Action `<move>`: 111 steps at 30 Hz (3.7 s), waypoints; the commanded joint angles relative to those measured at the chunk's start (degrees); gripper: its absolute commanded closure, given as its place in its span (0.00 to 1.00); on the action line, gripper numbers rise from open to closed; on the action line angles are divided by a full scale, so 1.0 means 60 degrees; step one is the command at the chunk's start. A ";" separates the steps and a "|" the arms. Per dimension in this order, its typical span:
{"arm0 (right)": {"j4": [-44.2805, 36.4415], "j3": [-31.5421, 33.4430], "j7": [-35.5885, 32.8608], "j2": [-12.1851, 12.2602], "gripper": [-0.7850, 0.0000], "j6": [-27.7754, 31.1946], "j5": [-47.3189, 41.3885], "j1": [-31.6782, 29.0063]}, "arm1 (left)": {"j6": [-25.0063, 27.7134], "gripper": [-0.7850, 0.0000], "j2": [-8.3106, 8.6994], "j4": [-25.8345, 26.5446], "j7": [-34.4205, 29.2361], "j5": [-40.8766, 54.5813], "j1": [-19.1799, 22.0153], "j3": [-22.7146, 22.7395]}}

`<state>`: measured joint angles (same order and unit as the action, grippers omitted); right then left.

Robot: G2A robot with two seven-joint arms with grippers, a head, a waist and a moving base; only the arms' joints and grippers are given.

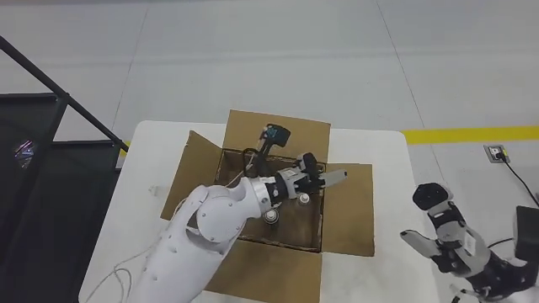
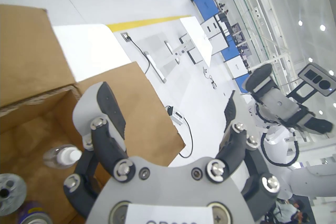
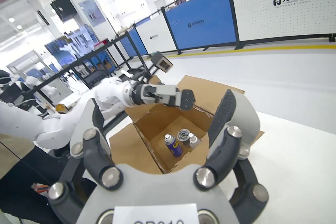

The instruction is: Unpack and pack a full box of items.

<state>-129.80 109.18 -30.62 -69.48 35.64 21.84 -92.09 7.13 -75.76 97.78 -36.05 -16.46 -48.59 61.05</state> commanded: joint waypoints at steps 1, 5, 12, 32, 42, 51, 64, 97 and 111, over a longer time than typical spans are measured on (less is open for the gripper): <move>-0.0043 -0.0268 -0.0537 0.0057 0.00 -0.0561 0.0294 0.0546 | -0.0041 0.00 0.0206 0.1054 -0.0178 -0.0181 -0.0835 0.1080; 0.0078 -0.1267 -0.1876 0.0189 0.00 -0.1326 0.1080 0.1861 | 0.0047 0.00 0.0514 0.2559 -0.0337 -0.0274 -0.2355 0.3002; 0.1442 -0.4425 -0.4818 0.0284 0.00 -0.2037 0.2510 0.4840 | 0.0864 0.00 0.0780 0.3674 0.0001 0.0509 -0.4662 0.5903; 0.3514 -0.8620 -0.7121 -0.0034 0.00 -0.2686 0.5418 0.7900 | 0.2099 0.00 0.0858 0.3377 0.0401 0.2235 -0.6223 0.7354; 0.6604 -1.1537 -0.8294 -0.0817 0.00 -0.2210 0.6715 1.0534 | 0.1959 0.00 0.0930 0.3629 0.0459 0.2145 -0.6210 0.7089; 0.8721 -1.2172 -0.7971 -0.1216 0.43 -0.1851 0.6129 1.1240 | 0.1963 0.00 0.0977 0.3690 0.0737 0.2143 -0.6525 0.7138; 0.8985 -1.2157 -0.8217 -0.1255 0.42 -0.2248 0.6587 1.1103 | 0.1933 0.00 0.1059 0.3904 0.0771 0.1715 -0.6597 0.6865; -0.0069 -0.6505 -0.9564 0.0745 1.00 -0.4638 0.9044 0.6738 | 0.2026 0.00 0.1260 0.3542 0.0672 0.1758 -0.6354 0.6435; 0.2645 -0.4213 -0.9564 0.1229 1.00 -0.4868 0.8571 0.5673 | 0.2253 0.00 0.1344 0.3067 0.0577 0.1993 -0.6359 0.6298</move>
<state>-116.14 84.58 -88.00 -62.15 6.23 73.62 -58.95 20.71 -67.73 116.23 -32.55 -4.48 -86.67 98.85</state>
